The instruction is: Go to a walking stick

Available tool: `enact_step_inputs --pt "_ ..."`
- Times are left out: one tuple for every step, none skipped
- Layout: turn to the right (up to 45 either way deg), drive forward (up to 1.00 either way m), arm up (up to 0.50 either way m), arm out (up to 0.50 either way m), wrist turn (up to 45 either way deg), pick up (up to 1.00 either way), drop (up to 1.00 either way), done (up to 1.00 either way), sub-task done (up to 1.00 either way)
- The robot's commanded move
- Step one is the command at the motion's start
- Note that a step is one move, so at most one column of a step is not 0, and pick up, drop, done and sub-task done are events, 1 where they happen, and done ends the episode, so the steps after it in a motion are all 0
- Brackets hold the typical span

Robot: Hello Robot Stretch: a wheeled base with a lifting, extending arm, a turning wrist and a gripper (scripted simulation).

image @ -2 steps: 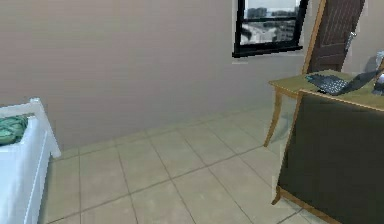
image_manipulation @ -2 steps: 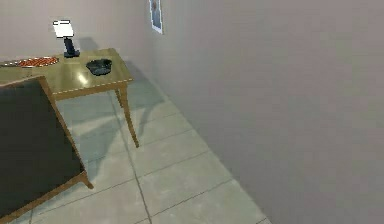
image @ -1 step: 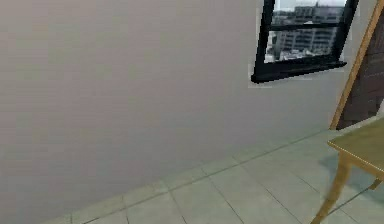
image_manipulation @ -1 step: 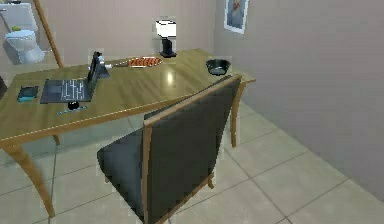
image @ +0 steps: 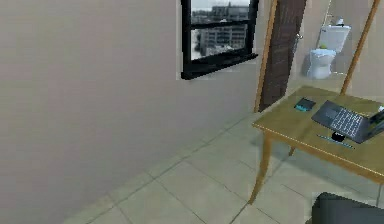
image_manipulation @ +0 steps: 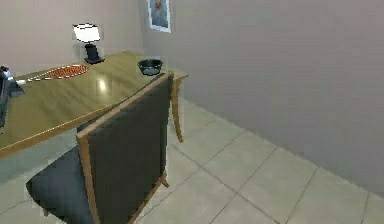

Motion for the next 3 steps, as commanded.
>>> enact_step_inputs --pt "0.0 1.00 0.00 0.00 0.0 0.00 0.00 0.00 0.00" --pt "0.0 0.45 0.00 0.00 0.0 0.00 0.00 0.00 0.00" --pt "42.0 0.00 0.00 0.00 0.0 0.00 0.00 0.00 0.00"
